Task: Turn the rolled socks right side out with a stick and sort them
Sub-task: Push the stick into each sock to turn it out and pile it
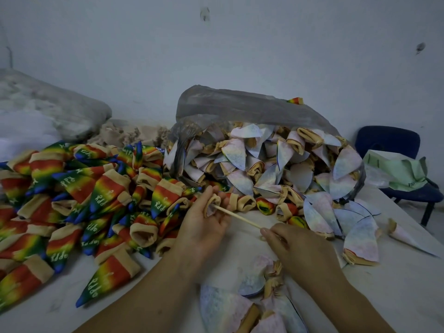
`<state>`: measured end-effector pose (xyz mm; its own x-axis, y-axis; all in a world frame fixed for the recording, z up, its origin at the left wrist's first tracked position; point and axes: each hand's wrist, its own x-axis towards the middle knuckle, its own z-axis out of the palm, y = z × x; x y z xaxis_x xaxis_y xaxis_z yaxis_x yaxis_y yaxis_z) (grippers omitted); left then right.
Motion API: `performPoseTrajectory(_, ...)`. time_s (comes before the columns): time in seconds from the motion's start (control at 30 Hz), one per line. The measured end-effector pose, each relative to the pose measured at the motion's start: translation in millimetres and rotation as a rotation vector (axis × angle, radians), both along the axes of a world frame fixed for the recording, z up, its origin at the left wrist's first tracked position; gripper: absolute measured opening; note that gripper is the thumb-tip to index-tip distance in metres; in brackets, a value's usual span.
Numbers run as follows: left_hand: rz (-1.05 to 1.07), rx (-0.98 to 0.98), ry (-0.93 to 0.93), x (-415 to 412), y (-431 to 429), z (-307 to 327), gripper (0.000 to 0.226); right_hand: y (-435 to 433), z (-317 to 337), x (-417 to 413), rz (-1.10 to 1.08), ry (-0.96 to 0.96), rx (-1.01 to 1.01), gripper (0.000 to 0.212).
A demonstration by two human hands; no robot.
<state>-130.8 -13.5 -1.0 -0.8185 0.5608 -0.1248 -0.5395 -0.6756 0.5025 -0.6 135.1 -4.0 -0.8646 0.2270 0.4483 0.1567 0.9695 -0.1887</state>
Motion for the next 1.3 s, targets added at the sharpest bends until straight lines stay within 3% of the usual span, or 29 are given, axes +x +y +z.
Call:
performPoseTrajectory(0.1,0.020,-0.053,0.057,1.0,0.3,1.2,0.009,-3.0,5.4,-0.1,-0.018,-0.004,0.040,0.047)
performPoseTrajectory(0.2,0.050,-0.133,0.131,1.3,3.6,4.3,0.027,-9.6,12.0,2.6,-0.035,-0.026,0.056,0.046)
performPoseTrajectory(0.3,0.060,-0.074,0.100,6.0,6.6,8.1,0.020,-20.7,14.3,1.8,-0.024,0.052,0.068,0.039)
performPoseTrajectory(0.4,-0.025,-0.055,0.121,26.0,19.6,6.4,0.018,-39.1,13.7,-6.2,-0.041,0.011,0.028,0.026)
performPoseTrajectory(0.5,-0.071,-0.129,0.214,40.8,31.8,5.1,0.028,-42.7,11.7,-12.5,-0.035,0.186,-0.002,0.029)
performPoseTrajectory(0.67,-0.081,-0.262,0.456,44.6,30.5,-5.1,0.023,-28.6,4.1,-12.7,-0.007,0.220,-0.148,0.040)
performPoseTrajectory(0.77,-0.072,-0.290,0.493,44.1,32.0,-10.6,0.051,-24.2,2.1,-12.1,0.022,0.213,-0.204,0.063)
performPoseTrajectory(0.93,-0.047,-0.218,0.378,35.2,28.4,-6.3,0.090,-14.9,1.0,-8.8,-0.001,0.230,-0.213,0.053)
performPoseTrajectory(1.0,-0.023,-0.194,0.356,27.4,24.0,-7.4,0.096,-10.1,0.3,-7.3,-0.017,0.236,-0.225,0.055)
performPoseTrajectory(1.2,0.078,-0.201,0.362,3.2,9.1,0.4,0.082,-3.5,1.6,-2.0,0.046,0.190,-0.166,0.055)
performPoseTrajectory(1.3,0.103,-0.298,0.513,-1.9,3.4,-0.4,0.040,-2.9,-1.1,-0.8,0.060,0.116,-0.139,0.063)
